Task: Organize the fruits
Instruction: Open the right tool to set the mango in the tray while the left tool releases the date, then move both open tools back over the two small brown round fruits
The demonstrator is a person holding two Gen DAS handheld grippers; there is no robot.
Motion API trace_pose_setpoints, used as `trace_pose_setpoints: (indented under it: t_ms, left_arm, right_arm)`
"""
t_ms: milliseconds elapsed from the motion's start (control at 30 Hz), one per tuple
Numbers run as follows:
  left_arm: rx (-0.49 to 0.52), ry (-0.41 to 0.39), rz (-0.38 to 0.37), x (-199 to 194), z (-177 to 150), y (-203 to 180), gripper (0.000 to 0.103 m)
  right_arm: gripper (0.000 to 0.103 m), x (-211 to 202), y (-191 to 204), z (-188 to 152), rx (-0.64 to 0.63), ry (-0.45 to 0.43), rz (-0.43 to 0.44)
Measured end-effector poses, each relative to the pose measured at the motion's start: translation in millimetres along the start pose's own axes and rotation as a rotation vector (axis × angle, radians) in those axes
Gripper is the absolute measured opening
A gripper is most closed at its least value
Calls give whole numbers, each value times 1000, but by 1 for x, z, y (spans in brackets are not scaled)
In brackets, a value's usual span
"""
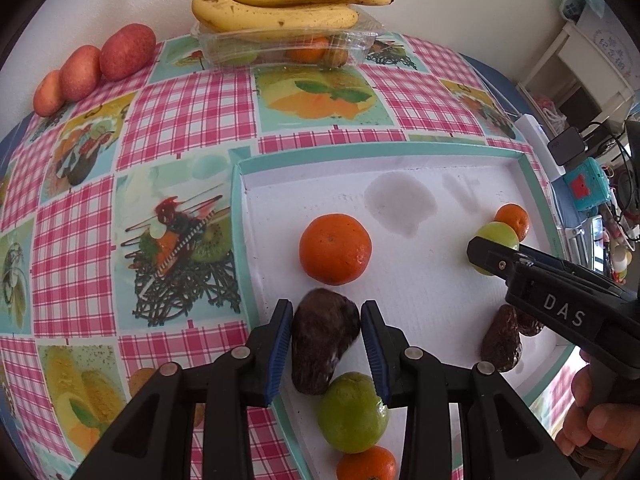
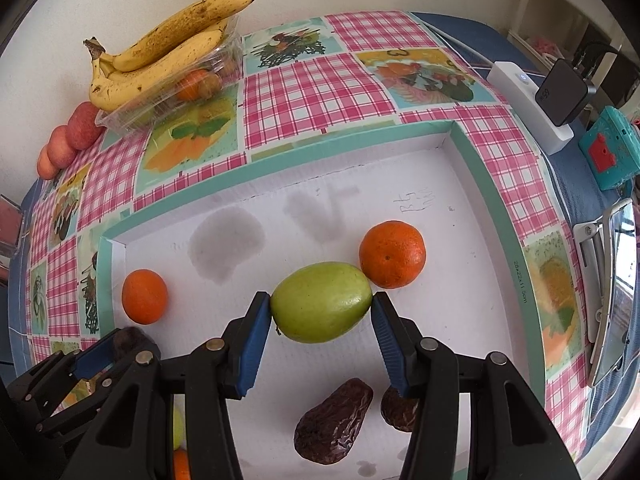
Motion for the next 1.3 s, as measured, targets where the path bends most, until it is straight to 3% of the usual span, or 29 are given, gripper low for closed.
trace_pose_setpoints:
  t_ms: [100, 233, 533, 633, 733, 900, 1100, 1300]
  left_arm:
    - [3, -10, 4, -4, 1, 1, 50]
    - [-5, -20, 3, -13, 1, 3, 50]
    - [-50, -73, 11, -42, 1, 14, 66]
    - [-81, -93, 52, -52, 0, 32, 76]
    - [-113, -106, 116, -58, -2, 55, 85]
    - [-197, -130, 211, -72, -13, 102, 99]
    - [-287, -156, 268, -93, -29, 143, 103]
    - [-317, -171, 294, -110, -44, 160, 103]
  right_arm:
    - [53, 0, 0, -1, -8, 3, -6]
    - [54, -3, 0, -1, -16, 1, -6]
    - [70, -24, 2, -1, -19, -36, -2]
    - [72, -31, 7, -3, -28, -46, 8]
    - [82, -38, 13, -7, -40, -55, 15]
    - [83, -47, 25, -15, -67, -72, 28]
    - [84, -60, 42, -23, -97, -102, 59]
    - [84, -71, 59, -34, -125, -117, 71]
Point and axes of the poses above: each gripper's, at about its wrist camera, not at the fingertips, and x roughly the way its jaws point, y to its left, z to its top, the point moved 9 cm from there along x, roughly the way its jaws point, and after that the axes turned 12 degrees about -y, right-handed, at the moved point
